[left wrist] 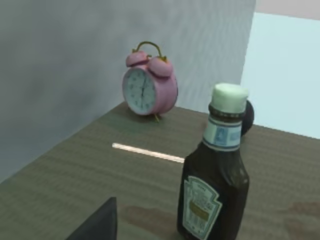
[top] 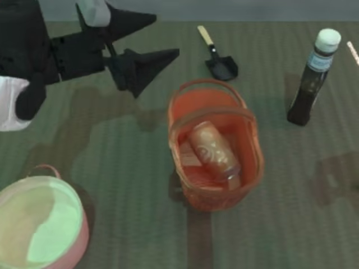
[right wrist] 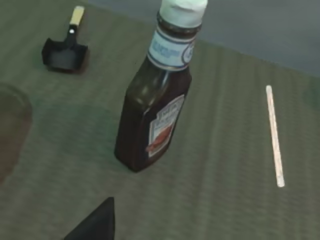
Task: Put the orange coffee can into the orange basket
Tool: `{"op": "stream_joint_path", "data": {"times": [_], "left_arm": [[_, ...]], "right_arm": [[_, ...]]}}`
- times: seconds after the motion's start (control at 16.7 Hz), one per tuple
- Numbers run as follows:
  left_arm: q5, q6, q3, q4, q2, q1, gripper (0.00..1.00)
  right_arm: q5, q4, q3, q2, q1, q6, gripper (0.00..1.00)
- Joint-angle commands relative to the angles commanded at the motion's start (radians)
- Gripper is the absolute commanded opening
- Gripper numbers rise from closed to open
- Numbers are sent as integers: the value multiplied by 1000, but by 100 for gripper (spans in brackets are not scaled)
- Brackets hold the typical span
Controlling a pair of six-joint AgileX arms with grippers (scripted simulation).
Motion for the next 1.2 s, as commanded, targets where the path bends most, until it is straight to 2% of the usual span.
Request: {"op": "stream_joint_path", "data": {"times": [0.36, 0.78, 1.02, 1.2], "left_arm": [[-334, -33, -272, -254, -595, 99, 100], [-718, -12, -628, -554, -1333, 197, 100], [-887, 12, -815, -702, -1641, 232, 100], [-968, 25, -913, -778, -1772, 246, 100]], "right_arm": [[1, -452, 661, 652, 182, -276, 100], [0, -965, 1433, 1412, 389, -590, 100], [4, -1167, 1751, 1707, 476, -722, 100], [8, -1255, 1891, 1828, 516, -783, 100]]}}
